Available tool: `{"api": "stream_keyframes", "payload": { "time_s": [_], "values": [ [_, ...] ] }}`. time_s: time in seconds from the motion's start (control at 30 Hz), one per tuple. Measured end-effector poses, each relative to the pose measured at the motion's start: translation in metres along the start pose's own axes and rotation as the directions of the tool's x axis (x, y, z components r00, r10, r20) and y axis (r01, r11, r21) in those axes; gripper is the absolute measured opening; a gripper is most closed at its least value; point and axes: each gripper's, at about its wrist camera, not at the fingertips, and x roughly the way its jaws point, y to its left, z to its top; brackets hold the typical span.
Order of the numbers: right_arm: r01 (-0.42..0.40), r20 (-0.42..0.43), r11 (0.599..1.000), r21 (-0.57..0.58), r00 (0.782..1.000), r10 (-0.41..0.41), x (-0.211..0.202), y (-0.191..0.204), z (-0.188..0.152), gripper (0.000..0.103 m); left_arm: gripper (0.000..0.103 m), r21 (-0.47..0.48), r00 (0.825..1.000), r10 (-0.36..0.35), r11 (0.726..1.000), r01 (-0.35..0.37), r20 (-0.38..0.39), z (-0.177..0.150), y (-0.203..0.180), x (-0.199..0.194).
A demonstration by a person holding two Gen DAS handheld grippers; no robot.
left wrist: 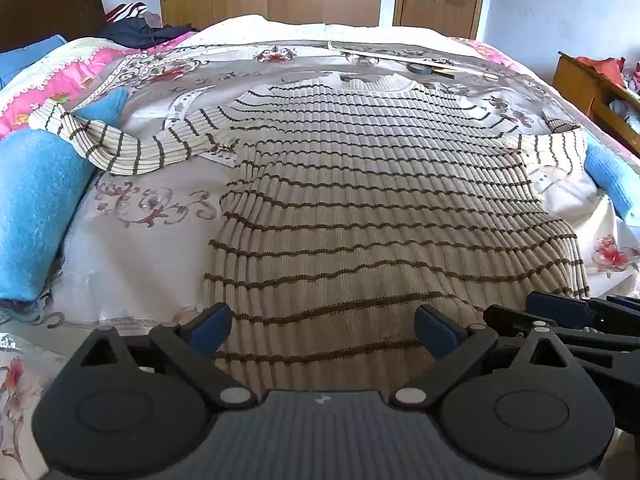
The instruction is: Fold small clothes
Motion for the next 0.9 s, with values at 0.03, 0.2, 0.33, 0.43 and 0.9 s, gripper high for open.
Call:
{"api": "stream_keyframes", "payload": {
  "time_s": [0.03, 0.2, 0.33, 0.43, 0.9],
  "values": [
    [0.0, 0.0, 1.0, 0.0, 1.0, 0.0, 0.0, 0.0, 0.0, 0.042, 0.103, 0.0, 1.0, -0.001, 1.0, 0.001, -0.001, 0.0, 0.0, 0.0],
    [0.001, -0.002, 1.0, -0.001, 1.0, -0.001, 0.001, 0.0, 0.0, 0.042, 0.103, -0.004, 1.0, -0.005, 1.0, 0.005, -0.008, -0.003, 0.002, 0.001],
    [0.003, -0.009, 1.0, -0.002, 1.0, -0.003, 0.003, -0.001, -0.005, 0.042, 0.103, -0.007, 1.0, -0.007, 1.0, 0.007, -0.025, -0.003, 0.0, 0.006],
    [0.006, -0.016, 1.0, -0.005, 1.0, -0.006, 0.005, -0.001, -0.004, 0.042, 0.103, -0.008, 0.999, -0.008, 1.0, 0.007, -0.041, -0.002, 0.001, 0.008],
    [0.011, -0.045, 1.0, -0.014, 0.999, -0.011, 0.01, -0.001, -0.003, 0.042, 0.103, 0.007, 0.997, 0.008, 1.0, -0.008, -0.074, -0.003, 0.0, 0.013]
  ]
}}
